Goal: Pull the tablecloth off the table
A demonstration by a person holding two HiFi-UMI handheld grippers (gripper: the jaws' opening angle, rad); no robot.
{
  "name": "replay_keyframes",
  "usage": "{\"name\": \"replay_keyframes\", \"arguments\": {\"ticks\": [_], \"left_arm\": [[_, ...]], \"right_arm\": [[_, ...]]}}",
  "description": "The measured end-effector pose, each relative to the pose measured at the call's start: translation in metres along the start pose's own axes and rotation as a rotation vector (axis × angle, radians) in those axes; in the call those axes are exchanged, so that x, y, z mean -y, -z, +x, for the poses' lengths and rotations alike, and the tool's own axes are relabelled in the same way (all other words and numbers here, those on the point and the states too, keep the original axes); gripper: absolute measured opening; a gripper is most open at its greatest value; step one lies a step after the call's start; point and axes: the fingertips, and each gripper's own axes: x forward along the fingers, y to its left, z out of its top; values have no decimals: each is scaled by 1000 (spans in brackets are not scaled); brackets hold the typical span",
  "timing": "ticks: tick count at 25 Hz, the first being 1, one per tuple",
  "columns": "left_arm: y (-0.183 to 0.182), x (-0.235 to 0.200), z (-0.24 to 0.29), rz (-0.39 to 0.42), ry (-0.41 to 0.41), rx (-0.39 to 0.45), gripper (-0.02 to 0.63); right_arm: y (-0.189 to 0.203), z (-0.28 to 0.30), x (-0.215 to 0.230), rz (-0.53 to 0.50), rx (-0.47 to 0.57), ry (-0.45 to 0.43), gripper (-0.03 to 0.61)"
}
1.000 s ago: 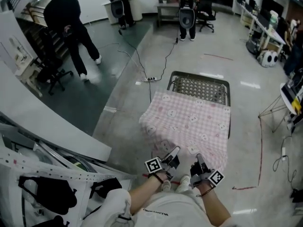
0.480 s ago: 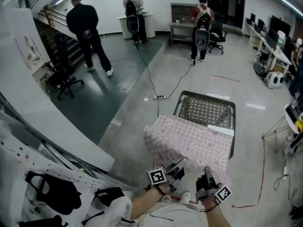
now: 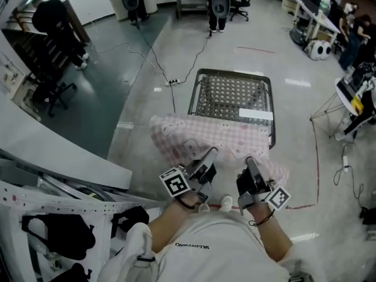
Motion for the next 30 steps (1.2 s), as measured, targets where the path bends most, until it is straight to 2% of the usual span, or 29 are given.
{"name": "replay_keyframes", "arguments": {"ticks": [11,20,30], "left_arm": [[-17,62,11,48,90,-26,5],[-27,100,19,31,154,-20,5],[-33,125,20,33,206,-6,3]], "right_arm": [[-13,5,-66,-66,15,-58,11],[-23,7,-107,-111,31,-89,11],[-28,9,-126,-125,29,-131,11]]}}
